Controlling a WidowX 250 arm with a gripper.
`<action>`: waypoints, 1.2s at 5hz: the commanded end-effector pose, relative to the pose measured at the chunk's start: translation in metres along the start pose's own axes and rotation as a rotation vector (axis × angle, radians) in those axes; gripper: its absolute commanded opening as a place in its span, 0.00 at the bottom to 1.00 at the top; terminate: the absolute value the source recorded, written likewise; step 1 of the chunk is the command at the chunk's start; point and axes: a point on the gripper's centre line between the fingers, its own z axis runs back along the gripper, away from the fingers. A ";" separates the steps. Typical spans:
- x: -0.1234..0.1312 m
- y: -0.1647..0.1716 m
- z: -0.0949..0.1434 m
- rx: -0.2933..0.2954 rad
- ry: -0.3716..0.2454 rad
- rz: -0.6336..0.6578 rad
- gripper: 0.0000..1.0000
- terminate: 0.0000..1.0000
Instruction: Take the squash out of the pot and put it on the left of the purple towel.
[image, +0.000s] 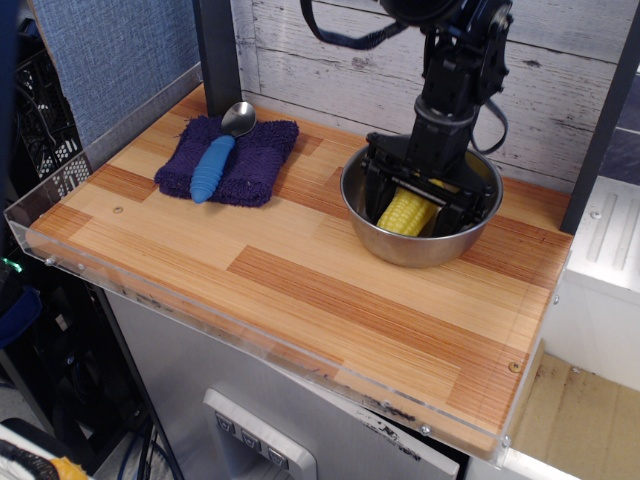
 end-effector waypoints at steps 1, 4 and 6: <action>0.001 0.007 0.027 -0.022 -0.080 -0.004 0.00 0.00; -0.030 0.045 0.108 -0.251 -0.366 -0.085 0.00 0.00; -0.086 0.130 0.115 -0.110 -0.264 -0.155 0.00 0.00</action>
